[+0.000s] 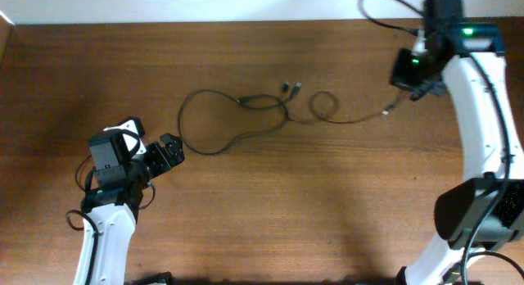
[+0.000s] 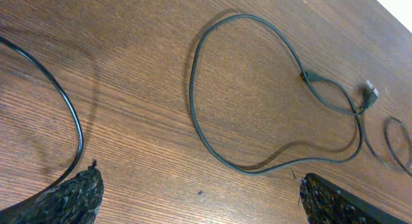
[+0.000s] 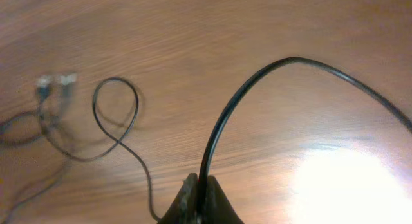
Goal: Untangle cables
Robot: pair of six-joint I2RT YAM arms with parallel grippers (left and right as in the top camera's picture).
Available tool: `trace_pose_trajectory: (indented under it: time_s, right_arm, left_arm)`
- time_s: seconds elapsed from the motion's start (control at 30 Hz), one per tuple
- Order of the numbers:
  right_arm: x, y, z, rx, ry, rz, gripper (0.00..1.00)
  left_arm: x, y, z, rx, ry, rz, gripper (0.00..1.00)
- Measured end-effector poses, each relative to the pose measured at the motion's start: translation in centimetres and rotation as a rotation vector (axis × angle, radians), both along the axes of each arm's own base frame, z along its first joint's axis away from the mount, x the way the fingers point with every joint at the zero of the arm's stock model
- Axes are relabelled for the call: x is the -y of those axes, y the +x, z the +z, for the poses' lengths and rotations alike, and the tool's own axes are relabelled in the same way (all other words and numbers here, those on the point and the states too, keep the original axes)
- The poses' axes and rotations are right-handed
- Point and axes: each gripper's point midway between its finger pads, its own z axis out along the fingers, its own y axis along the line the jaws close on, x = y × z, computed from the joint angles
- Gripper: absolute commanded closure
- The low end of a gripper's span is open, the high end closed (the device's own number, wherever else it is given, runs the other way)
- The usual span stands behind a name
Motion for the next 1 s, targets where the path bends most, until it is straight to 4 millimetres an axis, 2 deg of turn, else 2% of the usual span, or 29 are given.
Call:
trace_pose_trajectory:
  time_s: [0.03,0.07,0.13,0.17,0.2,0.27,0.3,0.33,0.37,0.47,0.57,0.7,0.77,0.87,0.93,1.0]
  right_arm:
    - [2.5,-1.1,-0.3,-0.039,-0.023,-0.050,0.96]
    - [3.7,-1.6,-0.3,-0.055,-0.033,-0.076,0.96]
    - [5.2,-2.4,-0.4,-0.076,-0.034,-0.107,0.96]
    - [5.0,-2.6,-0.5,-0.085,-0.018,-0.094,0.96]
    - [3.8,-2.9,-1.0,-0.103,0.022,-0.049,0.96]
    - [1.3,-2.3,-2.8,-0.087,0.070,0.020,0.96]
    - [-0.3,-1.9,-4.1,-0.081,0.085,0.065,0.96]
    - [-2.8,-1.6,-6.1,-0.082,0.101,0.126,0.96]
    - [-5.7,-2.4,-8.5,-0.115,0.120,0.191,0.96]
    - [-9.7,-1.5,-11.8,-0.047,0.130,0.254,0.90]
    - [-12.2,-1.3,-13.4,-0.005,0.108,0.260,0.87]
    - [-13.5,0.7,-14.2,0.066,0.102,0.180,0.80]
    - [-13.9,0.9,-15.5,0.060,0.076,0.156,0.69]
    - [-14.4,0.8,-18.2,0.027,0.035,0.128,0.32]
    - [-14.0,0.8,-18.6,0.027,0.013,0.093,0.05]
    - [-13.5,1.0,-18.6,0.039,-0.017,0.065,0.02]
  left_arm:
    - [0.0,0.0,0.0,0.000,0.000,0.000,0.01]
    - [0.0,0.0,0.0,0.000,0.000,0.000,0.01]
    - [0.0,0.0,0.0,0.000,0.000,0.000,0.01]
    - [0.0,0.0,0.0,0.000,0.000,0.000,0.01]
    - [0.0,0.0,0.0,0.000,0.000,0.000,0.01]
    - [0.0,0.0,0.0,0.000,0.000,0.000,0.01]
    - [0.0,0.0,0.0,0.000,0.000,0.000,0.01]
    - [0.0,0.0,0.0,0.000,0.000,0.000,0.01]
    - [0.0,0.0,0.0,0.000,0.000,0.000,0.01]
    - [0.0,0.0,0.0,0.000,0.000,0.000,0.01]
    - [0.0,0.0,0.0,0.001,0.001,0.000,0.01]
    - [0.0,0.0,0.0,0.001,0.001,0.000,0.01]
    - [0.0,0.0,0.0,0.001,0.000,0.000,0.01]
    - [0.0,0.0,0.0,0.000,0.000,0.000,0.01]
    - [0.0,0.0,0.0,0.000,0.000,0.000,0.01]
    - [0.0,0.0,0.0,0.000,0.000,0.000,0.01]
